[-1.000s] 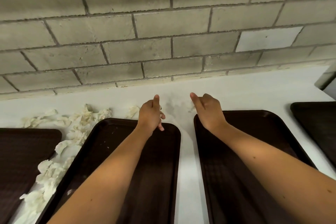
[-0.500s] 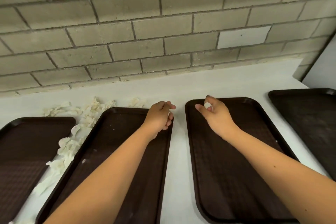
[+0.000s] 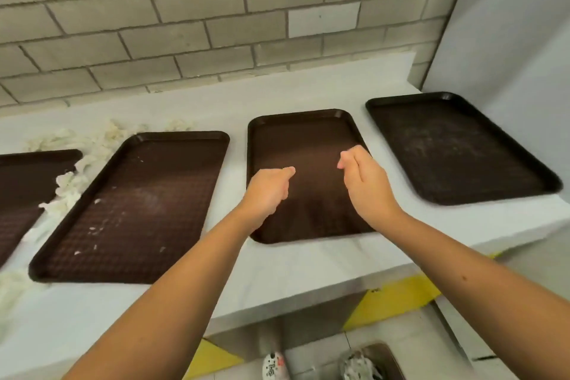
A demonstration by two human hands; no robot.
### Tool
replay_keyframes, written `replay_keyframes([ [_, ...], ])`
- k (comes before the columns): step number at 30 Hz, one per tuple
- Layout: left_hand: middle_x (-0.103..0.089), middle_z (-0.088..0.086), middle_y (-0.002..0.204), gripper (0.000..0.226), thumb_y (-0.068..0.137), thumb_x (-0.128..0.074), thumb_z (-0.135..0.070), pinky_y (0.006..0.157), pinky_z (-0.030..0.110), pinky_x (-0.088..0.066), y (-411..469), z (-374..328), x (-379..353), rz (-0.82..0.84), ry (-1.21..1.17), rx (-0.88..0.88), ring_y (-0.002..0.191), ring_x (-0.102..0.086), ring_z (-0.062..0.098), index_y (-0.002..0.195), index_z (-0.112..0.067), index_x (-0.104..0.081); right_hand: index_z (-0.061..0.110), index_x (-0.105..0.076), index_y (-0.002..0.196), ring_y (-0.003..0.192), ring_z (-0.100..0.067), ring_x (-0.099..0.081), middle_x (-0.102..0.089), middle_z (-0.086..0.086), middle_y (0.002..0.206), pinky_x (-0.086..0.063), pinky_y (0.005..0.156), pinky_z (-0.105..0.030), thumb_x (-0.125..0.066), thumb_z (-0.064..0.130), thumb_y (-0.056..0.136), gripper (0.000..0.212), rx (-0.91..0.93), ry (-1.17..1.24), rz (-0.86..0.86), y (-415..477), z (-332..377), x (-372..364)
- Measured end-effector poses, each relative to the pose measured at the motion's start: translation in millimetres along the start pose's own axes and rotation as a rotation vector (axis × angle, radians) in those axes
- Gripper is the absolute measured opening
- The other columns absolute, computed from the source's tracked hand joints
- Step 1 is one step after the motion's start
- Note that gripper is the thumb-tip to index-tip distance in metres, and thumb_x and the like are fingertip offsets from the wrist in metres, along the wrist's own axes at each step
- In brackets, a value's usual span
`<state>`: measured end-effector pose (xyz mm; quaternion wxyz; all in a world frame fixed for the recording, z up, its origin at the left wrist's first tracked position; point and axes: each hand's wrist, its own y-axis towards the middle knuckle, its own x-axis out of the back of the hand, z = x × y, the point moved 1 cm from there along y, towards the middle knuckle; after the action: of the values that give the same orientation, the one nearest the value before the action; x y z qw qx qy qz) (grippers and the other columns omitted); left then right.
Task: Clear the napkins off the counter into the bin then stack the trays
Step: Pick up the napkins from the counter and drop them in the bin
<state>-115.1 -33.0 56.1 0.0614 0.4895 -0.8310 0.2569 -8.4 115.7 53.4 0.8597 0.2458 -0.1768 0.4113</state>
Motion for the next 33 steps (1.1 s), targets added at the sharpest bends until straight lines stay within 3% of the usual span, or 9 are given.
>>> replay_keyframes([
  [4,-0.040,-0.004,0.051,0.041,0.102,-0.036,-0.041,0.042,0.024,-0.023,-48.6,17.4,-48.4,0.121,-0.018,-0.010,0.041,-0.028,0.009,0.076,-0.015,-0.054,0.020,-0.047,0.118,0.056,-0.005,-0.047,-0.056,-0.001,0.071,-0.039,0.055,-0.020,-0.035,0.022,0.104,0.019,0.020,0.041,0.088,-60.8,-31.3,37.7],
  [9,-0.045,-0.001,0.063,0.037,0.103,-0.034,-0.034,0.050,0.026,-0.025,-100.9,56.6,-106.2,0.180,0.041,-0.024,0.053,-0.033,0.012,0.077,-0.015,-0.053,0.019,-0.042,0.091,0.051,-0.015,-0.040,-0.043,0.003,0.057,-0.038,0.055,-0.043,-0.036,0.040,0.102,0.024,-0.058,-0.004,0.031,-134.6,-67.9,78.8],
  [13,-0.048,0.000,0.073,0.031,0.099,-0.033,-0.022,0.055,0.029,-0.031,-122.8,99.7,-140.3,0.199,0.097,0.038,0.062,-0.040,0.012,0.075,-0.017,-0.053,0.026,-0.032,0.074,0.055,-0.019,-0.039,-0.038,-0.002,0.061,-0.036,0.058,-0.051,-0.034,0.054,0.095,0.034,-0.174,0.000,0.222,-192.9,-111.8,87.4],
  [15,-0.046,0.000,0.079,0.031,0.098,-0.032,-0.021,0.058,0.029,-0.033,-128.9,115.7,-150.8,0.213,0.031,0.119,0.067,-0.040,0.012,0.080,-0.018,-0.057,0.024,-0.033,0.075,0.061,-0.021,-0.039,-0.034,-0.003,0.066,-0.037,0.065,-0.048,-0.039,0.039,0.098,0.028,-0.312,-0.009,0.346,-215.5,-141.7,80.8],
  [18,-0.047,0.001,0.084,0.028,0.097,-0.033,-0.016,0.065,0.031,-0.043,-131.1,137.2,-163.0,0.221,0.024,0.167,0.068,-0.044,0.013,0.092,-0.018,-0.061,0.014,-0.038,0.085,0.069,-0.016,-0.042,-0.035,0.001,0.076,-0.033,0.061,-0.018,-0.046,0.013,0.098,0.015,-0.476,-0.092,0.500,-246.3,-186.7,68.5],
  [20,-0.051,0.002,0.085,0.025,0.098,-0.036,-0.012,0.075,0.038,-0.051,-132.5,150.3,-168.2,0.236,0.064,0.182,0.070,-0.051,0.015,0.106,-0.018,-0.059,0.013,-0.042,0.098,0.069,-0.010,-0.039,-0.038,0.000,0.087,-0.029,0.055,-0.016,-0.051,0.007,0.093,0.012,-0.575,-0.138,0.553,-262.6,-210.7,63.3],
  [23,-0.059,0.005,0.095,0.028,0.095,-0.043,-0.005,0.092,0.039,-0.054,-136.3,169.2,-175.8,0.260,0.047,0.237,0.087,-0.063,0.018,0.117,-0.019,-0.056,0.013,-0.041,0.123,0.092,-0.023,-0.049,-0.034,-0.008,0.112,-0.046,0.070,-0.027,-0.061,0.009,0.089,0.039,-0.703,-0.130,0.604,-280.4,-234.8,59.8],
  [27,-0.061,0.009,0.111,0.026,0.093,-0.057,-0.004,0.085,0.035,-0.058,-143.0,191.9,-188.3,0.299,0.002,0.267,0.098,-0.068,0.018,0.114,-0.017,-0.056,0.017,-0.038,0.136,0.114,-0.032,-0.048,-0.036,-0.014,0.125,-0.049,0.094,-0.043,-0.069,0.014,0.085,0.060,-0.809,-0.126,0.627,-291.5,-251.5,58.2],
  [33,-0.061,0.013,0.114,0.022,0.090,-0.062,-0.004,0.073,0.029,-0.059,-146.5,222.5,-216.9,0.324,-0.015,0.363,0.095,-0.068,0.022,0.106,-0.017,-0.058,0.016,-0.041,0.136,0.104,-0.026,-0.053,-0.040,-0.016,0.131,-0.049,0.089,-0.038,-0.064,0.018,0.089,0.052,-0.826,-0.072,0.448,-294.5,-262.2,64.5],
])
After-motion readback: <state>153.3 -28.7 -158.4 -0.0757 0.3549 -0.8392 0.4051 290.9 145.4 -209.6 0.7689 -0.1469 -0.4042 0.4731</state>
